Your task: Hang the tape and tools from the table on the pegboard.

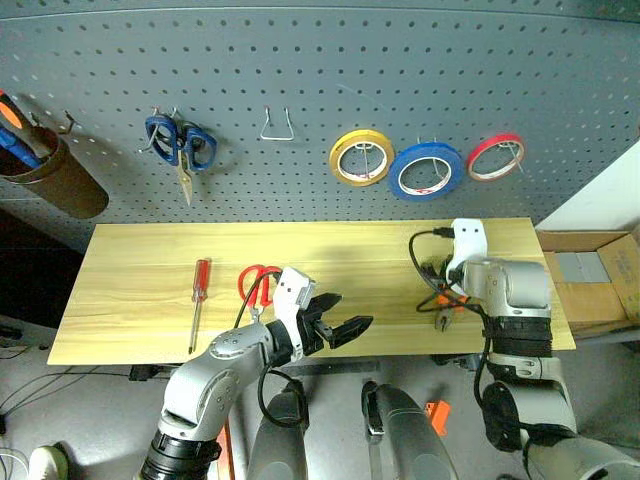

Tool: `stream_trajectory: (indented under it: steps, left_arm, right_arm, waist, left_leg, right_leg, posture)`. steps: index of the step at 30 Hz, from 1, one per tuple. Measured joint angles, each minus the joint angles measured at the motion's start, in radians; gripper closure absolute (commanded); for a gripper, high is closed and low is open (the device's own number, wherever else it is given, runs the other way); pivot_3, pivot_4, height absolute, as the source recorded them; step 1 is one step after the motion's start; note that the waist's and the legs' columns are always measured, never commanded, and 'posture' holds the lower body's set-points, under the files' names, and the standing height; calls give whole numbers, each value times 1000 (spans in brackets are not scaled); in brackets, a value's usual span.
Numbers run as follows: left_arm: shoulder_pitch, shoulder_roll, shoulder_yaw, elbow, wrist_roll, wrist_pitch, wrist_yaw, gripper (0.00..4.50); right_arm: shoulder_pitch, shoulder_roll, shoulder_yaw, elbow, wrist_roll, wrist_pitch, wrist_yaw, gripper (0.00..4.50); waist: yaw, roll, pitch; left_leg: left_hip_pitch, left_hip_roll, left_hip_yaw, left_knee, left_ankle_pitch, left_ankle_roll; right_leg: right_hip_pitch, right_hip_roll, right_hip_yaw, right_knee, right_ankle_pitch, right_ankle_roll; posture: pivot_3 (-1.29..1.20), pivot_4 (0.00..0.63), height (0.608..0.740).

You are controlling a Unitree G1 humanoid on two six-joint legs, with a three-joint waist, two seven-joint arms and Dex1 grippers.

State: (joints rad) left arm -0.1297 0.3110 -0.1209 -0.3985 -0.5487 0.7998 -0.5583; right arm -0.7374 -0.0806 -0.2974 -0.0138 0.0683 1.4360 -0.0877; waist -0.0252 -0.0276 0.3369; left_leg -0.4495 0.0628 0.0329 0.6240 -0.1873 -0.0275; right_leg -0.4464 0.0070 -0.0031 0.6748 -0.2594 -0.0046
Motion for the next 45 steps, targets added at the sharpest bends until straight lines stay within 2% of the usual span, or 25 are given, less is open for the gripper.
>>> stream_trajectory:
  steps: [4,9,16,20,45]
  left_arm:
    - [-5,2,0,6,0,-2,-3,0]
    - [-13,5,-2,10,0,-2,-7,0]
    - [-12,19,0,10,0,-2,-21,0]
    - [-11,19,1,10,0,0,-20,0]
    - [29,58,25,-37,-40,26,-14,0]
  right_arm:
    - [-53,124,-84,-83,-112,150,-136,61]
    - [-114,196,-162,-33,-228,167,-255,61]
    - [-156,191,-307,73,-220,66,-270,61]
    - [-156,179,-342,108,-202,32,-266,61]
    - [-130,173,-363,214,-142,-60,-292,61]
  waist:
    - [-1,0,0]
    - [-2,0,0]
    - [-3,1,1]
    - [-3,2,1]
    - [-1,2,1]
  left_leg:
    - [-1,0,0,0,0,0]
    - [-2,-1,1,0,0,0]
    - [-3,-1,1,-1,0,0]
    - [-3,-1,2,-1,0,0]
    - [-3,-1,2,-1,0,0]
  right_leg:
    - [-1,0,-1,0,0,0]
    - [-3,-1,0,0,0,0]
    - [-4,0,0,0,0,0]
    - [-4,0,1,0,0,0]
    - [-4,0,1,-1,0,0]
  posture:
    - [5,374,740]
    - [12,373,740]
    - [21,376,740]
    - [25,375,740]
    - [80,369,740]
